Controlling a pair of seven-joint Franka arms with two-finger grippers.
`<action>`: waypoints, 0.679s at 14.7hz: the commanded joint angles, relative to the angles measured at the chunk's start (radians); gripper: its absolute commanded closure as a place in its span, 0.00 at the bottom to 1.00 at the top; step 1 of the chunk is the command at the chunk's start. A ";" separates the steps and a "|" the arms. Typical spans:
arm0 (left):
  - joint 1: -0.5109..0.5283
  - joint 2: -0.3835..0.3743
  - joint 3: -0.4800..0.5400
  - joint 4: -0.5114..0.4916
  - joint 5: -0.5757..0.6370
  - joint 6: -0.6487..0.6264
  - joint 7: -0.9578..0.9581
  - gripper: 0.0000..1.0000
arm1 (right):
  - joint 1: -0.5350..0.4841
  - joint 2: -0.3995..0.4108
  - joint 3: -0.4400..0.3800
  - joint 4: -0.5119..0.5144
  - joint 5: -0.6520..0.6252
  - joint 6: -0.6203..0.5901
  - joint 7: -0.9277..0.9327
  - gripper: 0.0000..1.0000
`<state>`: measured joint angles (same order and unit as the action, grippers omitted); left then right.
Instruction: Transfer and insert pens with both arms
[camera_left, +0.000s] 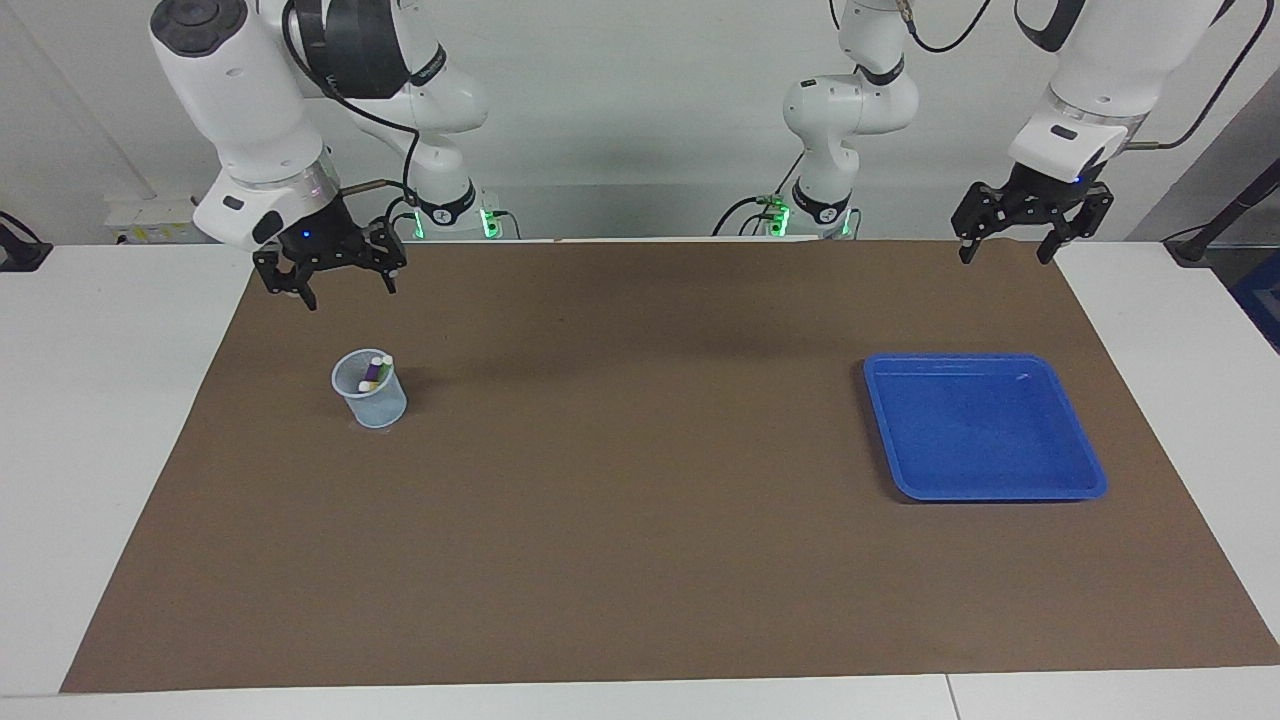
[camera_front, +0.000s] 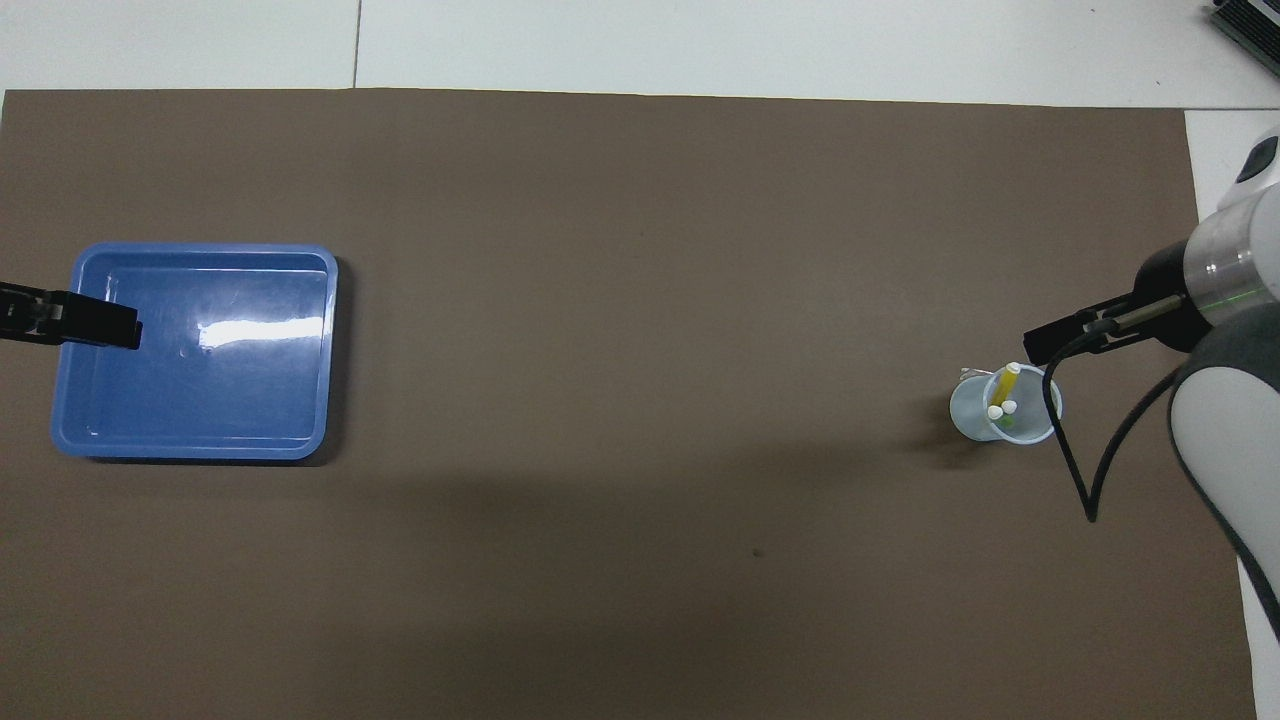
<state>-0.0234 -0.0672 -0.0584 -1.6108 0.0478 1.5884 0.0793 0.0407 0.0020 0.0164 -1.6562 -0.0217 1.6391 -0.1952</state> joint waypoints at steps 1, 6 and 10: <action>-0.029 0.009 0.022 0.022 0.011 -0.004 0.011 0.00 | -0.036 0.013 0.014 0.007 0.020 0.021 0.014 0.00; -0.013 0.007 0.023 0.015 0.009 0.001 0.005 0.00 | -0.036 0.004 0.013 0.036 0.022 -0.037 0.072 0.00; 0.000 0.012 0.022 0.018 0.009 -0.004 0.004 0.00 | -0.035 0.003 0.005 0.061 0.020 -0.056 0.080 0.00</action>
<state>-0.0320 -0.0670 -0.0371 -1.6101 0.0478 1.5904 0.0792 0.0193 0.0034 0.0182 -1.6094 -0.0210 1.6024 -0.1314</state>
